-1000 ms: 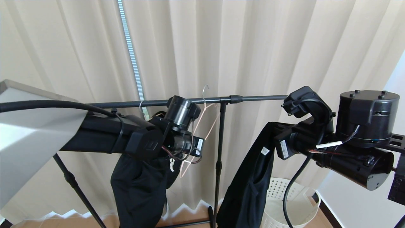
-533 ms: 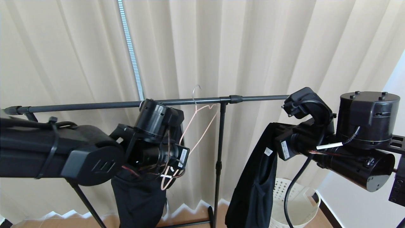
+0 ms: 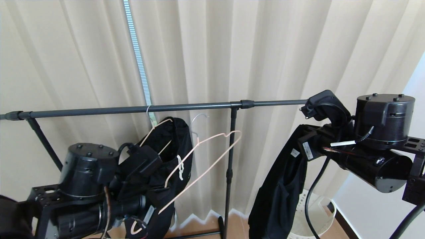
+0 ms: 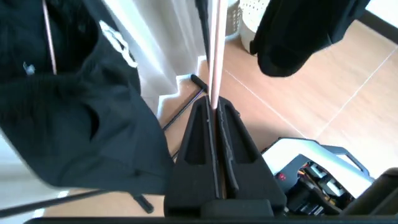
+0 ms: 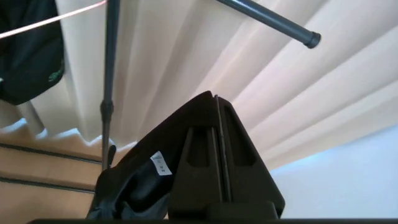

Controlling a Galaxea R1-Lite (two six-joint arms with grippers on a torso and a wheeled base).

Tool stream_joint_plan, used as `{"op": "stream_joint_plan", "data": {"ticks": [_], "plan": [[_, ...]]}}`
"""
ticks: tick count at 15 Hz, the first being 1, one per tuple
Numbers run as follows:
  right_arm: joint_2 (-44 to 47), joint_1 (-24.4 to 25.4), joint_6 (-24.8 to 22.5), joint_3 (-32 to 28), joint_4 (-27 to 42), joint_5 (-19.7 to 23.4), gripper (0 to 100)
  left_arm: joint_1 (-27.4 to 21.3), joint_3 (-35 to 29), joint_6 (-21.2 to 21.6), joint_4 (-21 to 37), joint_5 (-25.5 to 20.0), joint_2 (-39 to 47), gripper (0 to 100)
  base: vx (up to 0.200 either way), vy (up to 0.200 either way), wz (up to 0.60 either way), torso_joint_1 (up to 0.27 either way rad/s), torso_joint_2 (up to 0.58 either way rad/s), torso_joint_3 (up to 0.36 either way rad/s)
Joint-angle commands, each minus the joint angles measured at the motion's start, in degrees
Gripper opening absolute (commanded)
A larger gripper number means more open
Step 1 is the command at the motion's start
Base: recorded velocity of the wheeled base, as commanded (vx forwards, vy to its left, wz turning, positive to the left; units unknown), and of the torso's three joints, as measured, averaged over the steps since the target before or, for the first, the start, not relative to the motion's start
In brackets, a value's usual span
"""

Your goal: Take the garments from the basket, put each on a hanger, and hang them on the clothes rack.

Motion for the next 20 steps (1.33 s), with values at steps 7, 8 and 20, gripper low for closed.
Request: {"op": "stream_joint_plan", "data": {"ticks": [7, 8, 20], "plan": [[6.0, -0.2, -0.5, 0.1, -5.5, -6.4, 0, 1.6, 12.1, 1.5, -3.1, -11.3, -9.7, 0, 0.000, 0.000, 0.00, 0.000, 0.00, 0.000], [6.0, -0.2, -0.5, 0.1, -5.5, -6.4, 0, 1.6, 12.1, 1.5, -3.1, -11.3, -9.7, 0, 0.000, 0.000, 0.00, 0.000, 0.00, 0.000], [13.8, 2.5, -0.5, -0.5, -16.5, -11.1, 0, -0.4, 12.9, 1.2, -3.6, -17.7, -9.4, 0, 0.000, 0.000, 0.00, 0.000, 0.00, 0.000]]}}
